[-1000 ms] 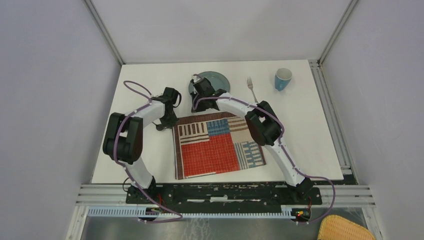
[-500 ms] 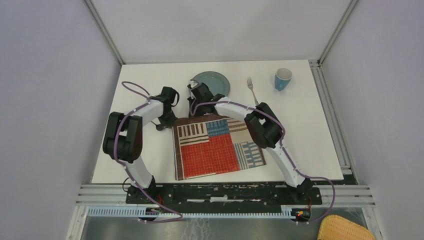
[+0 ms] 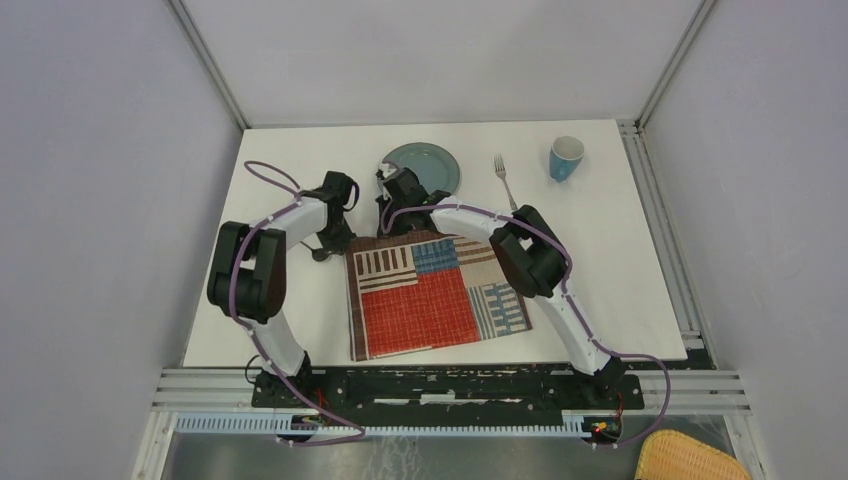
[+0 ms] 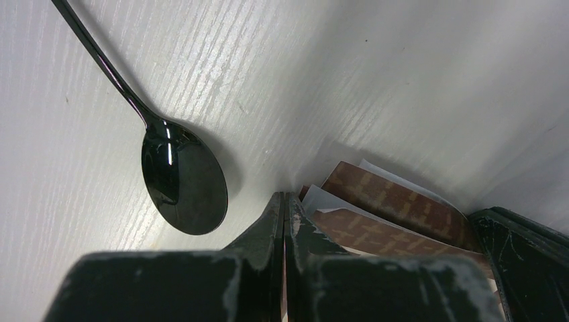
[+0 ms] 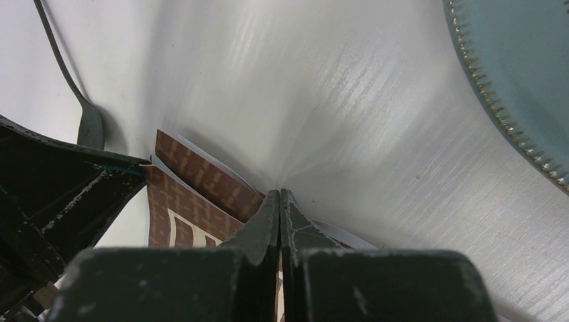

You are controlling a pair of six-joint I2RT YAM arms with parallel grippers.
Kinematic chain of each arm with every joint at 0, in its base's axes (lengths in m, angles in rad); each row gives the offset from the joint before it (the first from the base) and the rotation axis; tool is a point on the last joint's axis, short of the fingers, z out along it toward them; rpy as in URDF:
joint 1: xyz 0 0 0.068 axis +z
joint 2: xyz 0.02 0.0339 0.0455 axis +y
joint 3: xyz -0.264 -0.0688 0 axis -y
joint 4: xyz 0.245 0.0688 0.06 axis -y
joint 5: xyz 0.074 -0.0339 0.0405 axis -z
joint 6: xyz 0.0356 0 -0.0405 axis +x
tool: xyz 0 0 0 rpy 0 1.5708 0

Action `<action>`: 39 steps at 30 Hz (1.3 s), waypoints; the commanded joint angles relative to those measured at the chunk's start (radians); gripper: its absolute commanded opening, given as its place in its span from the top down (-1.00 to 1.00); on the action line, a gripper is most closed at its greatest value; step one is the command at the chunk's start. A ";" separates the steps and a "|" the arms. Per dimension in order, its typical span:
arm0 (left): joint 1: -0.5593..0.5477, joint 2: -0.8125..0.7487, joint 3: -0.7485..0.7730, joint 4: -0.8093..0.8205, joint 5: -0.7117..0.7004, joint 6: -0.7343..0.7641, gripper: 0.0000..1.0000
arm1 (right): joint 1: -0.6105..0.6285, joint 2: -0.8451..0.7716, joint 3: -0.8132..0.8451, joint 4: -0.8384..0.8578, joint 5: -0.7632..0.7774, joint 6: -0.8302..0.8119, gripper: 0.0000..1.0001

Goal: Set the dinner table for one person
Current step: Adjust the napkin at the center of the board.

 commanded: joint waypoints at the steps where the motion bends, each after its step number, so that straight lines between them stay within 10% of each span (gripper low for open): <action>1: 0.003 0.028 0.036 0.023 0.010 -0.031 0.96 | 0.018 -0.011 -0.039 -0.079 -0.008 0.003 1.00; 9: 0.004 0.025 0.070 0.010 -0.018 -0.016 0.96 | 0.020 -0.020 -0.035 -0.084 0.002 0.003 1.00; 14: 0.003 -0.044 0.094 -0.011 -0.101 -0.001 0.96 | 0.018 -0.049 -0.028 -0.092 0.058 -0.030 0.60; 26: 0.000 -0.310 0.200 -0.069 -0.167 0.085 0.82 | -0.015 -0.202 0.070 -0.149 0.216 -0.073 0.33; 39: -0.017 -0.673 -0.232 -0.002 0.095 -0.110 0.85 | -0.040 -0.707 -0.555 -0.079 0.267 0.113 0.31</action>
